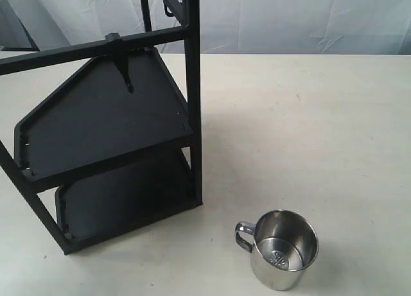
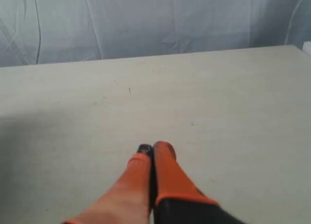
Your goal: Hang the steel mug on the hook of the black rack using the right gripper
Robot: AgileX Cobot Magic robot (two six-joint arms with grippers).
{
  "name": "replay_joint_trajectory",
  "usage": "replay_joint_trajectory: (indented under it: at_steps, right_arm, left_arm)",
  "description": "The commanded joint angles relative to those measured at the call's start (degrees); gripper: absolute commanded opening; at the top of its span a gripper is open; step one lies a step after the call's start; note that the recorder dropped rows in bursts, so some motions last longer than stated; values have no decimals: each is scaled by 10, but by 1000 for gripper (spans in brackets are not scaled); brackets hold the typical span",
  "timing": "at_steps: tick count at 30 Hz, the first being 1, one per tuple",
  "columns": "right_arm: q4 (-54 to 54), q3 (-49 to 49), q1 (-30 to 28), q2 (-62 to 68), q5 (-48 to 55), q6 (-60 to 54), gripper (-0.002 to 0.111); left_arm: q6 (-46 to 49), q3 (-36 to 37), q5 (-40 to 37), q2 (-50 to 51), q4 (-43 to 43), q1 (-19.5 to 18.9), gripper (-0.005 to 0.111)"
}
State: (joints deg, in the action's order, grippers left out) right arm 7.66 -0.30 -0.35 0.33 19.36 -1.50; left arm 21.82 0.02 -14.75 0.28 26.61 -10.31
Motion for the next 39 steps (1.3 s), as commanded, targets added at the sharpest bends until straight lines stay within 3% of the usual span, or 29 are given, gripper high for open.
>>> replay_joint_trajectory:
  at_steps: [1,3,6,8,11,15,17,21,24,28,32,39]
  right_arm:
    - [87,3,-2,-3,-148,34,-1]
    - [286,3,-1,-3,-231,108,-1]
    - [463,3,-1,-3,-281,166,-1]
    - [436,3,-1,-3,-267,164,-1]
    - [375,-55,-1,30,-117,164,-1]
    - [115,-253,-1,261,95,165,-1]
    - [1,-393,-1,405,259,159,-1]
    - [-47,-546,-1,574,458,104,-1]
    - [-18,-589,-1,664,506,56,1]
    - [91,-569,-1,734,506,-3,25]
    - [239,-522,4,765,506,-93,68]
    - [209,-455,87,780,427,-71,72]
  left_arm:
    - [0,0,6,-3,0,-1,1]
    - [0,0,6,-3,0,-1,1]
    - [0,0,6,-3,5,-1,1]
    - [0,0,6,-3,5,-1,1]
    - [0,0,6,-3,6,-1,1]
    - [0,0,6,-3,10,-1,1]
    - [0,0,6,-3,10,-1,1]
    - [0,0,6,-3,10,-1,1]
    - [0,0,6,-3,10,-1,1]
    - [0,0,6,-3,12,-1,1]
    - [0,0,6,-3,33,-1,1]
    - [0,0,3,-3,35,-1,1]
